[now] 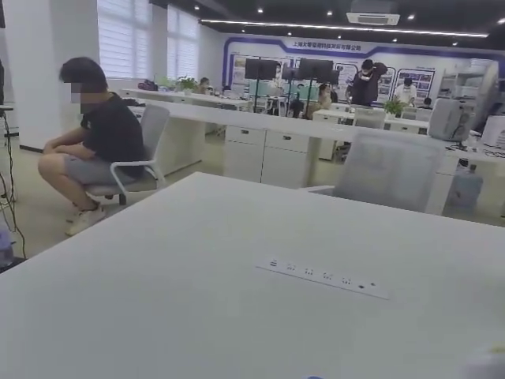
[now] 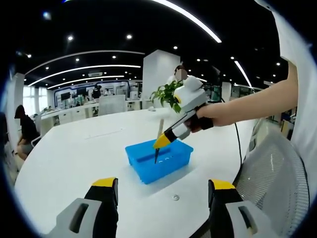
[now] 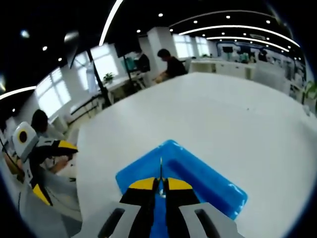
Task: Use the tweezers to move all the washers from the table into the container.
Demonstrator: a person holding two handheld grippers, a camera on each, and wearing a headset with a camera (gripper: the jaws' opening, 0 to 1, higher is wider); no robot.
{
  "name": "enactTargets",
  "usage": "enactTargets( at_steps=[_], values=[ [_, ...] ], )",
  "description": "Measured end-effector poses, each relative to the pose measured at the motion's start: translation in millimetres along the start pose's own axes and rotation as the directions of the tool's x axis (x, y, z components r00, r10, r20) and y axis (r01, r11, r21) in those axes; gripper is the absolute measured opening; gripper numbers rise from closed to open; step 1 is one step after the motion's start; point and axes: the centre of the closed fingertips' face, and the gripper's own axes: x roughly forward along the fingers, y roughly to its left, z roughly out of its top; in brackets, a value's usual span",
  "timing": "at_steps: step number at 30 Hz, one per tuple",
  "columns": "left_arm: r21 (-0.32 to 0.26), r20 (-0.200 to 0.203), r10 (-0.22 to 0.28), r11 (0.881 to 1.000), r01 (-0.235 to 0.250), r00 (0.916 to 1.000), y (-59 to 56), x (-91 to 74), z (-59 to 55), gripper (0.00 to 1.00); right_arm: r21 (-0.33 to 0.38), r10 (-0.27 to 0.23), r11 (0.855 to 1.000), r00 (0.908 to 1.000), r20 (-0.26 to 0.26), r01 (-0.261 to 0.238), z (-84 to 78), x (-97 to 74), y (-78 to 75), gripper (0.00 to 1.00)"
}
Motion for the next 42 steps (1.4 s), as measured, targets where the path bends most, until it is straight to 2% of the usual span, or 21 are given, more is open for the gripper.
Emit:
enactTargets(
  at_steps=[7,16,20,24,29,33,39,42],
  values=[
    [-0.001,-0.002,-0.004,1.0,0.004,1.0,-0.6,0.0,-0.5,0.75,0.008,-0.016,1.0,0.9996,-0.023,0.016,-4.3,8.4,-6.9,0.03],
    [-0.004,-0.003,-0.005,1.0,0.005,1.0,-0.6,-0.3,-0.8,0.75,-0.027,-0.02,0.999,0.9988,-0.044,0.019,-8.9,5.7,0.2,0.04],
    [-0.003,-0.006,-0.005,1.0,0.005,1.0,-0.4,-0.3,-1.4,0.75,-0.062,-0.009,0.998,0.9996,-0.026,0.007,-9.0,-6.3,9.0,0.04],
    [-0.005,-0.005,-0.005,1.0,0.005,1.0,0.0,-0.4,-1.4,0.75,-0.086,-0.009,0.996,0.9997,0.023,0.011,1.0,-20.5,16.2,0.03],
    [0.0,-0.013,-0.014,1.0,0.014,0.9998,-1.8,0.1,-2.5,0.74,-0.113,0.016,0.994,0.9952,0.096,-0.005,18.3,-37.4,35.3,0.03],
    [0.0,-0.016,-0.017,1.0,0.017,0.9997,-2.5,0.4,-3.0,0.74,-0.126,0.059,0.991,0.992,0.111,-0.045,20.2,-43.4,55.2,0.03],
    [0.0,-0.017,-0.021,1.0,0.021,0.9996,-3.2,0.7,-3.3,0.74,-0.145,0.133,0.982,0.9866,0.095,-0.118,13.5,-44.6,83.9,0.03],
    [0.0,-0.017,-0.023,1.0,0.023,0.9996,-3.5,0.7,-3.2,0.74,-0.151,0.18,0.974,0.9829,0.042,-0.171,-0.7,-38.1,95.9,0.03]
  ],
)
